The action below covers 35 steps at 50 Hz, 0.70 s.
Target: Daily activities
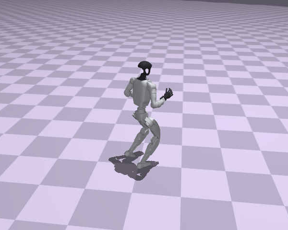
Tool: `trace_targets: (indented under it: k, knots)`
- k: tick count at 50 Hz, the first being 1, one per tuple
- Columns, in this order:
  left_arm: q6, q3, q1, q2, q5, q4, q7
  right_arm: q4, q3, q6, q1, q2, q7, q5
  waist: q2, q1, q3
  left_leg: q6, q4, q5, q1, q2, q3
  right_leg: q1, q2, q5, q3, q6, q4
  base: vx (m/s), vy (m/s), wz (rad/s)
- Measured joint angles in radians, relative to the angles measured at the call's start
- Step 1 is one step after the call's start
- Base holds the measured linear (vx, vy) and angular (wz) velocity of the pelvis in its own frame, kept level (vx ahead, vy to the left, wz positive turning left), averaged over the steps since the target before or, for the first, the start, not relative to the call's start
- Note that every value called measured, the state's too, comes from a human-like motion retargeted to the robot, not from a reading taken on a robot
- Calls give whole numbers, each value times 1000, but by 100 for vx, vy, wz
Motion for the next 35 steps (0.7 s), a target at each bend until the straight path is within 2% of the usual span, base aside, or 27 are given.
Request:
trace_targets:
  k: [3,5,7,10,12,15,17,20,22,27,31,35]
  knots:
    - [-38,12,79,38,-8,-37,-22,-47,-15,-17,10,14,11,16,-28,15,-30,-41,-186,84,-58,-78,54,12,-17,173,41,91,-20,-1,-5,24]
    - [-57,18,121,65,-2,-62,-40,-74,-26,-33,15,16,21,16,-45,17,-50,-76,-327,153,-98,-139,82,5,-42,231,59,132,1,-9,-5,38]
    - [-63,19,147,87,2,-78,-56,-82,-39,-45,13,17,22,9,-58,10,-70,-91,-441,201,-136,-197,97,5,-72,236,74,145,31,-16,-5,56]
    - [-64,11,155,118,30,-86,-71,-94,-54,-57,10,16,21,-18,-64,0,-80,-76,-501,160,-187,-244,111,16,-97,155,99,131,64,-24,-4,52]
    - [-56,6,138,128,70,-79,-71,-82,-57,-59,6,12,32,-43,-61,-1,-72,-48,-450,70,-225,-248,106,17,-104,20,102,99,83,-31,-4,35]
    - [-37,7,87,120,154,-58,-65,-34,-48,-46,6,2,54,-87,-57,-10,-36,11,-250,-56,-270,-204,113,-5,-111,-161,79,58,141,-37,-3,25]
    - [-26,16,35,97,197,-41,-65,13,-34,-29,17,-2,68,-96,-43,-20,-12,39,-100,-102,-263,-161,103,-31,-108,-177,60,40,173,-41,1,-6]
    - [-13,31,-44,59,210,-18,-76,59,-30,-11,58,-13,79,-71,2,-34,1,43,70,-91,-195,-103,36,-64,-67,-94,48,36,136,-45,4,-59]
    - [-18,35,-60,58,183,-28,-86,52,-43,-7,117,-25,76,-49,26,-40,-10,22,91,-33,-116,-97,-11,-87,-32,-3,52,53,79,-49,8,-96]
    - [-40,38,-32,93,117,-54,-94,9,-70,-9,218,-55,65,-17,51,-55,-46,-63,-118,96,6,-166,-71,-172,36,209,106,144,-64,-55,11,-102]
    - [-43,41,-1,130,108,-61,-81,-13,-82,-7,198,-73,62,-1,18,-47,-51,-80,-296,80,-31,-216,-51,-214,-23,143,80,133,30,-66,6,-81]
    - [-29,25,45,140,132,-37,-77,-12,-76,-6,138,-69,69,19,-61,-29,-60,-82,-434,100,-100,-300,-22,-141,-104,111,66,145,209,-72,0,-22]
